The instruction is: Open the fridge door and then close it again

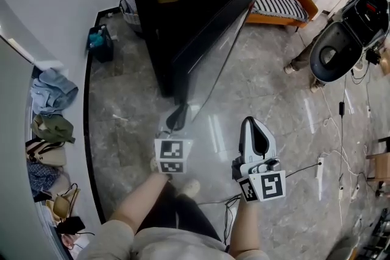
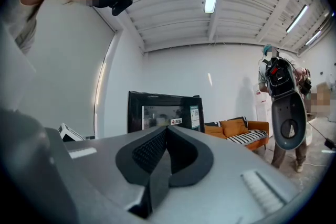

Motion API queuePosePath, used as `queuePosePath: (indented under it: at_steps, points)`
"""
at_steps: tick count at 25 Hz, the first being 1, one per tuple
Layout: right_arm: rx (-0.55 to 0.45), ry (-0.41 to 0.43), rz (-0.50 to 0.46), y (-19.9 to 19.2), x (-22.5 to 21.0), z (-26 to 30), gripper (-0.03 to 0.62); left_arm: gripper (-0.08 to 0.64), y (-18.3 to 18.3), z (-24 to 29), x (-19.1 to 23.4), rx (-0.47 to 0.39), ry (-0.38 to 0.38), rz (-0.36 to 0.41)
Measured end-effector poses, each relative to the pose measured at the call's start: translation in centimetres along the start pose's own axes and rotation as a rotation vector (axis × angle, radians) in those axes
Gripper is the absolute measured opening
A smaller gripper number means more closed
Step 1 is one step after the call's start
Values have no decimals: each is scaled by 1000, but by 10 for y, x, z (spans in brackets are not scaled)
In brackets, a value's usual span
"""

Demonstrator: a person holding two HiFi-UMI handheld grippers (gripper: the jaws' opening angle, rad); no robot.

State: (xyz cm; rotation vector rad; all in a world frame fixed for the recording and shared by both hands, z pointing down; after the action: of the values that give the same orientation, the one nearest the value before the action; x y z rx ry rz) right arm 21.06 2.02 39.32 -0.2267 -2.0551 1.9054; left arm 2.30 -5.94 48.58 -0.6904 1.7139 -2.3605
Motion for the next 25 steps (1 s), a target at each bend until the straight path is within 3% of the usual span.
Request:
queuePosePath:
  at_steps: [25]
  points:
    - [23, 32, 7, -6, 25, 59, -11, 54, 39, 32, 96, -11, 46, -5]
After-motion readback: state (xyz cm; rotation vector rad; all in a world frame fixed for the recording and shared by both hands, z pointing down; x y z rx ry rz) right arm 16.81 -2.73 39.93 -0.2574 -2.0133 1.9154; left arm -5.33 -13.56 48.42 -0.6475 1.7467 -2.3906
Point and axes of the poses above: the fingertips, and each gripper's own axes: z forward along the fingers, x to its left, y out of its top, the point moved 7 cm from there along -z, backward along the fingers, and after that the axes turned 12 degrees about -z, right-handed, at the moved point
